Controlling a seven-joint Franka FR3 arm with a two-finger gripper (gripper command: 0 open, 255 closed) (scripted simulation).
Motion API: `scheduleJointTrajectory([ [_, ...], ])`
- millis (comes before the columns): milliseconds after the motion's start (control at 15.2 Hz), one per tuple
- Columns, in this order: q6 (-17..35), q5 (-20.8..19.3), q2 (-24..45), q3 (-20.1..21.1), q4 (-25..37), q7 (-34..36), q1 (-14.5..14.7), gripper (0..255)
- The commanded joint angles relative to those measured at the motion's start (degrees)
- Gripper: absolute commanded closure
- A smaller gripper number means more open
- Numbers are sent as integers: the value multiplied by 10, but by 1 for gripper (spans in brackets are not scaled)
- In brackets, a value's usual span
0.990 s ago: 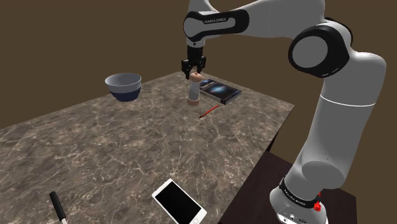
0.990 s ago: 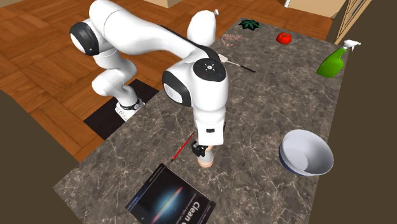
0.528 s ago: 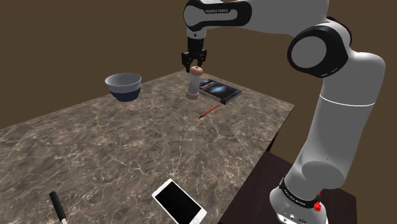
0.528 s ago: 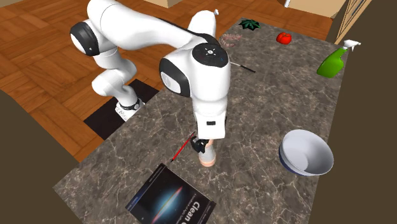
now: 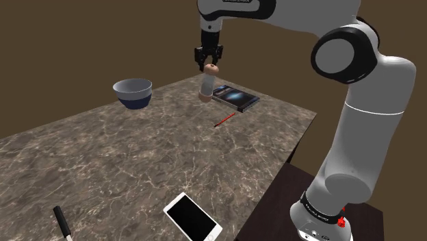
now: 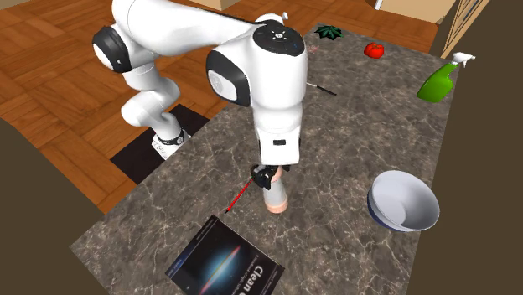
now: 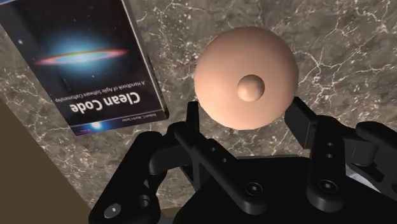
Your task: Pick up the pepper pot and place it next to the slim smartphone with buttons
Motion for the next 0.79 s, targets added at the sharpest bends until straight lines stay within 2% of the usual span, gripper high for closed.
scheduleJointTrajectory([
  [0, -6, -5, -19, 7, -13, 20, 13, 255],
  [660, -62, -25, -103, 60, -47, 134, 78, 255],
  [726, -54, -24, -100, 54, -50, 121, 72, 255],
])
